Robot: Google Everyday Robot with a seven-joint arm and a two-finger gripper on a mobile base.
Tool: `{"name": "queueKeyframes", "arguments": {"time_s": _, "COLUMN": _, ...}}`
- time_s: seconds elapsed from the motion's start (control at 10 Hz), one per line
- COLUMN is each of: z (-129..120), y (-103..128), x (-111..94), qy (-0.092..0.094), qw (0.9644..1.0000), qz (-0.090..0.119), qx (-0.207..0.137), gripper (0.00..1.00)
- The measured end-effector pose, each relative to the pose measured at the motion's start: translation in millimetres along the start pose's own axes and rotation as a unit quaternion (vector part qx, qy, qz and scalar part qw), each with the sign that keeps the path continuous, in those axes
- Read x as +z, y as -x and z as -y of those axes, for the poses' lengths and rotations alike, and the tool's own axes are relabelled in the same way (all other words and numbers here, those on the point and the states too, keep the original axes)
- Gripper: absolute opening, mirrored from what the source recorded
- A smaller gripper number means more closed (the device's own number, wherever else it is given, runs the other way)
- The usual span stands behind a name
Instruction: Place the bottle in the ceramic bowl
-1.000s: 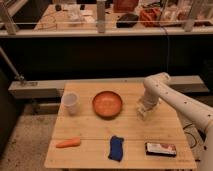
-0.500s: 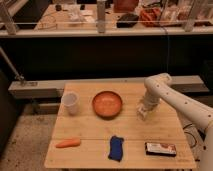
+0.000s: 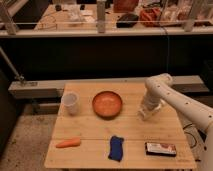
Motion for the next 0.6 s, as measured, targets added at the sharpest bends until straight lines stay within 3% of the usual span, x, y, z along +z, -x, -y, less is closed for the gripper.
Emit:
{"name": "queueKeyframes", "arguments": {"time_s": 0.2, "z": 22.6, "y": 21.0, "x": -25.9, "qy": -0.005, "qw": 0.9999, "qz": -0.006, "qx": -0.014, "gripper": 0.0}}
{"name": "queueKeyframes", "arguments": {"time_s": 0.6, "z": 25.7, "y": 21.4, "x": -32.0, "qy": -0.012, "qw": 0.9995, "qz": -0.019, "qx": -0.023, "gripper": 0.0}}
